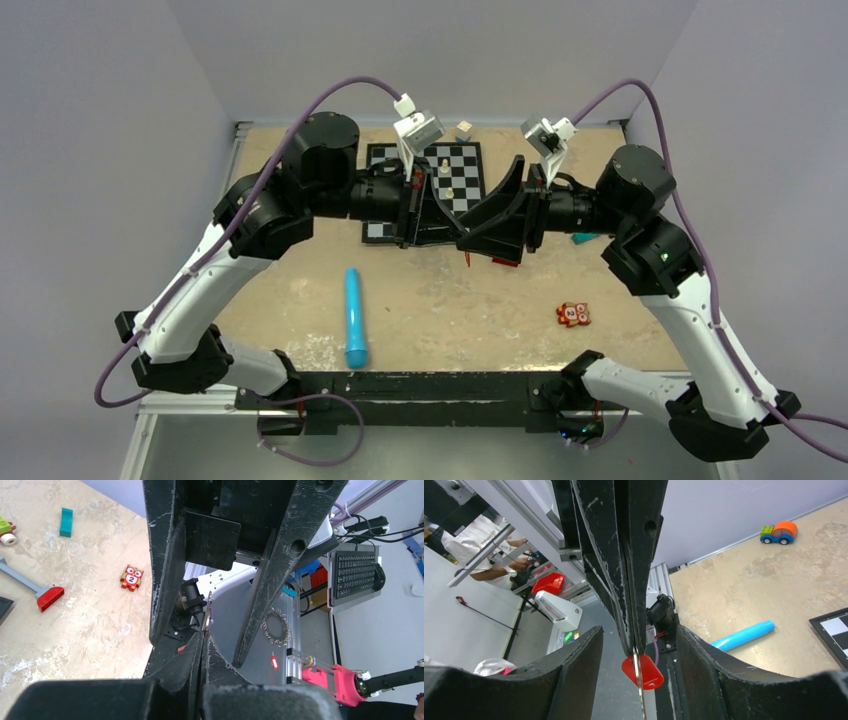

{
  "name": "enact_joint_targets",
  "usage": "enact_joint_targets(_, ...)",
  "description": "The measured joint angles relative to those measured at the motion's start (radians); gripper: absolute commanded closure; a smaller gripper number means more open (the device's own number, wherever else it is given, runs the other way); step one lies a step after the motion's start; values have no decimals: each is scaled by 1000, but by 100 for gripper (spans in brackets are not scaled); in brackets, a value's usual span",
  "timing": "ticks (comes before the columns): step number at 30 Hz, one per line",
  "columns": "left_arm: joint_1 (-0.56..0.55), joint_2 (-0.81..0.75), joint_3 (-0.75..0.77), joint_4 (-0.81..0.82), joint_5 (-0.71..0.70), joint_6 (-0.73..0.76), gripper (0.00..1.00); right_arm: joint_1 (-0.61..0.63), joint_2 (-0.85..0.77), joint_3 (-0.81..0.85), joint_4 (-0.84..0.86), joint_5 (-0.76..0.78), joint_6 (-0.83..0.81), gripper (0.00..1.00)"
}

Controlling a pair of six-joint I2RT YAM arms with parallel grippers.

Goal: Remove the keys from the keyring

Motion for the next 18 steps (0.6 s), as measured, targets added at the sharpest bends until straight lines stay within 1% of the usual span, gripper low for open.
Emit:
enact_joint_targets(6, 0, -22, -2, 0, -6, 1, 100, 0, -21, 1, -46, 0, -34, 57)
enact_joint_targets(10, 0, -32, -11, -1, -10, 1, 100, 0, -21, 1, -53, -5, -37, 63)
enact_joint_targets(18, 0, -36, -29, -6, -11, 2, 100, 0, -21, 1, -49, -8, -35, 65)
